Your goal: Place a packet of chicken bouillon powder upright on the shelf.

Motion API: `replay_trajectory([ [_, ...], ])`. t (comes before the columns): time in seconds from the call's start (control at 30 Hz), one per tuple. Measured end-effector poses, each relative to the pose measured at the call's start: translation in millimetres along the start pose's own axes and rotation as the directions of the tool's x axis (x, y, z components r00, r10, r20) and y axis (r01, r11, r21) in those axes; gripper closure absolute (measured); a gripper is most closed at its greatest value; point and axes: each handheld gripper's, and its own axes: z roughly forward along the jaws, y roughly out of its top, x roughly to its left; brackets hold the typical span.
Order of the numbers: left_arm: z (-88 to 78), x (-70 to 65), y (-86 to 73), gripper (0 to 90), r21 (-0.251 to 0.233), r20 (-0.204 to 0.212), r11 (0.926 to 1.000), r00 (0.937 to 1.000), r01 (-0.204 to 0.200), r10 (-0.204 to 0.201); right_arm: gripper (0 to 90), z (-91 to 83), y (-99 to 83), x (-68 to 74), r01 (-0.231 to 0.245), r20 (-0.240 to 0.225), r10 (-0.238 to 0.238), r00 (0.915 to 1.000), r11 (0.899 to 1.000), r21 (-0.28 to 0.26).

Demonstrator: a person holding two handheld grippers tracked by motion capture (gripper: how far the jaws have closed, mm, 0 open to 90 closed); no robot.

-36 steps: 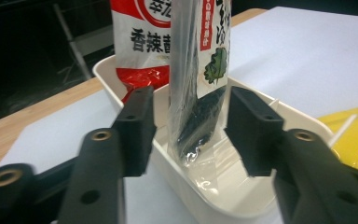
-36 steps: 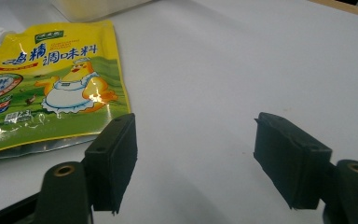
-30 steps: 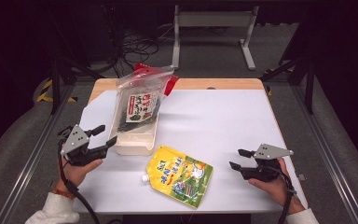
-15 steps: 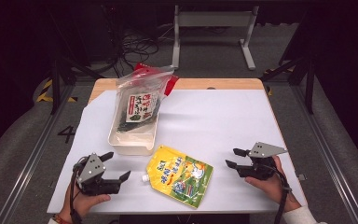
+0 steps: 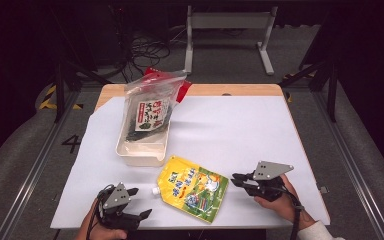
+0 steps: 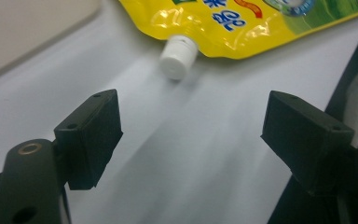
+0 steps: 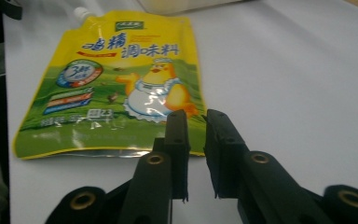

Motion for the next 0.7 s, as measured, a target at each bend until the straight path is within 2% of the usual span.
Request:
replay_trajectory([
  [0.07,0.9,0.2,0.4,21.8,0.001,0.013,1.0000,0.9999,-0.003,0.003,83.1,5.5,2.3,5.3,0.017,-0.034,-0.017,0.9993,1.000,0.000],
  [0.17,3.6,0.9,1.3,22.9,0.003,0.048,0.9999,0.9987,0.015,-0.016,86.5,11.2,4.3,14.1,0.026,-0.064,-0.026,0.9976,1.000,0.007],
  [0.27,9.3,0.4,3.0,22.4,0.022,0.067,0.9997,0.9977,0.009,-0.010,88.0,15.0,4.7,19.6,0.035,-0.078,-0.035,0.9963,0.999,0.006],
  [0.43,18.9,-2.8,8.8,22.2,0.052,0.077,0.9985,0.9969,-0.016,0.012,88.4,21.8,3.8,27.8,0.054,-0.100,-0.052,0.9937,0.998,0.024],
  [0.57,22.9,-1.8,9.0,20.9,0.062,0.101,0.9979,0.9949,-0.018,0.012,88.2,26.1,3.3,33.7,0.066,-0.126,-0.060,0.9902,0.997,0.049],
  [0.7,27.3,-1.1,11.9,20.7,0.050,0.111,0.9987,0.9938,-0.007,0.002,86.7,31.7,5.3,39.6,0.076,-0.154,-0.067,0.9858,0.996,0.053],
])
